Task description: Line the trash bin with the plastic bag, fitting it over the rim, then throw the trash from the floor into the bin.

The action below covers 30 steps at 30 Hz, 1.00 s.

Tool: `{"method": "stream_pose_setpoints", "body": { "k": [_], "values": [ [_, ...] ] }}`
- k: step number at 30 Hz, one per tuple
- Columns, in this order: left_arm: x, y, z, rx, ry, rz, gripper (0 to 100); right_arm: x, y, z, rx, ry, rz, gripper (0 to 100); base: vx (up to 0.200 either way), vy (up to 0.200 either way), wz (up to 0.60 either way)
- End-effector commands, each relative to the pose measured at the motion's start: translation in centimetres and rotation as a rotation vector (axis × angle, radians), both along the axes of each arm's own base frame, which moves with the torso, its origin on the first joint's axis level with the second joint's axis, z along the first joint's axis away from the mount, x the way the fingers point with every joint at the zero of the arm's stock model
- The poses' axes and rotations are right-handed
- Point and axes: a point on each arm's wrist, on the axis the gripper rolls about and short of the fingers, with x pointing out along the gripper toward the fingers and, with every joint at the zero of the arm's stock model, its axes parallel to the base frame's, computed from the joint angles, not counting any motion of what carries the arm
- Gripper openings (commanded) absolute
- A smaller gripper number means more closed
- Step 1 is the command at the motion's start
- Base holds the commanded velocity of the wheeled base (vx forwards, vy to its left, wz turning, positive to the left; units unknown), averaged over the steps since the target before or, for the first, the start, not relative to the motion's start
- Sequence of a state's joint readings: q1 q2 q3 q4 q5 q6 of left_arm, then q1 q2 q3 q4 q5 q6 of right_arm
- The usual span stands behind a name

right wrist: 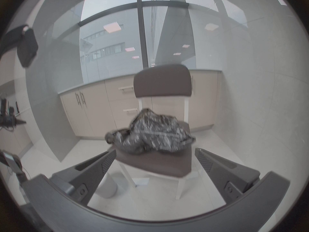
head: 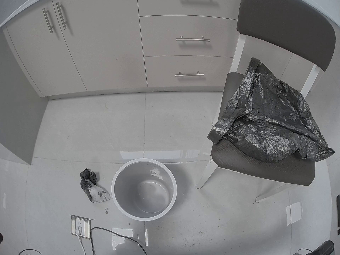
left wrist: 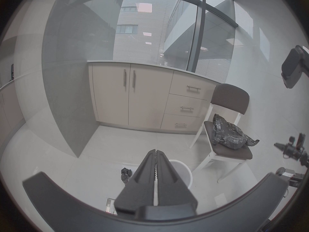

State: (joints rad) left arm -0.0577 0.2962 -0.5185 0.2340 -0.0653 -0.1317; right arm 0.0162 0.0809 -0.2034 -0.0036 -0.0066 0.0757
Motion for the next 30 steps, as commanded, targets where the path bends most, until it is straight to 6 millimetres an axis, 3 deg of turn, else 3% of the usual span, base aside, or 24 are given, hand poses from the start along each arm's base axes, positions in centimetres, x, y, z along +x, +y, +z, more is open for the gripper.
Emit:
{"method": "stream_pose_setpoints", "body": {
  "k": [1, 6, 11, 12, 14, 19, 20, 22, 26, 30],
  "values": [
    [0.9, -0.2, 0.1, -0.002, 0.061, -0.125, 0, 1.3, 0.1, 15.8, 0.028, -0.088, 0.121, 100, 0.000, 0.000, 0.00],
    [1.6, -0.3, 0.5, -0.002, 0.089, -0.179, 0, 6.4, 0.4, 15.9, 0.069, -0.013, 0.121, 100, 0.000, 0.000, 0.00],
    [1.8, -0.4, 2.0, -0.054, 0.086, -0.276, 0, 11.4, 1.0, 17.9, 0.090, 0.012, 0.149, 100, 0.000, 0.000, 0.00],
    [2.4, -0.5, 2.5, -0.078, 0.112, -0.279, 0, 13.1, 1.5, 18.5, 0.115, 0.033, 0.163, 100, 0.000, 0.000, 0.00],
    [3.4, -0.7, 2.8, -0.084, 0.141, -0.277, 0, 14.8, 2.2, 19.2, 0.154, 0.052, 0.173, 100, 0.000, 0.000, 0.00],
    [6.8, -1.2, 4.6, -0.082, 0.170, -0.279, 0, 16.3, 4.4, 20.3, 0.211, 0.063, 0.194, 100, 0.000, 0.000, 0.00],
    [8.9, -1.6, 5.9, -0.082, 0.175, -0.304, 0, 16.5, 5.3, 20.3, 0.220, 0.079, 0.225, 100, 0.000, 0.000, 0.00],
    [10.7, -2.3, 6.6, -0.091, 0.194, -0.344, 0, 17.2, 6.3, 20.1, 0.212, 0.103, 0.257, 100, 0.000, 0.000, 0.00],
    [12.5, -3.4, 6.9, -0.133, 0.224, -0.394, 0, 19.5, 8.7, 20.4, 0.202, 0.134, 0.250, 100, 0.000, 0.000, 0.00],
    [12.6, -3.8, 6.4, -0.132, 0.246, -0.433, 0, 21.5, 11.1, 21.3, 0.203, 0.134, 0.251, 100, 0.000, 0.000, 0.00]
  ]
}}
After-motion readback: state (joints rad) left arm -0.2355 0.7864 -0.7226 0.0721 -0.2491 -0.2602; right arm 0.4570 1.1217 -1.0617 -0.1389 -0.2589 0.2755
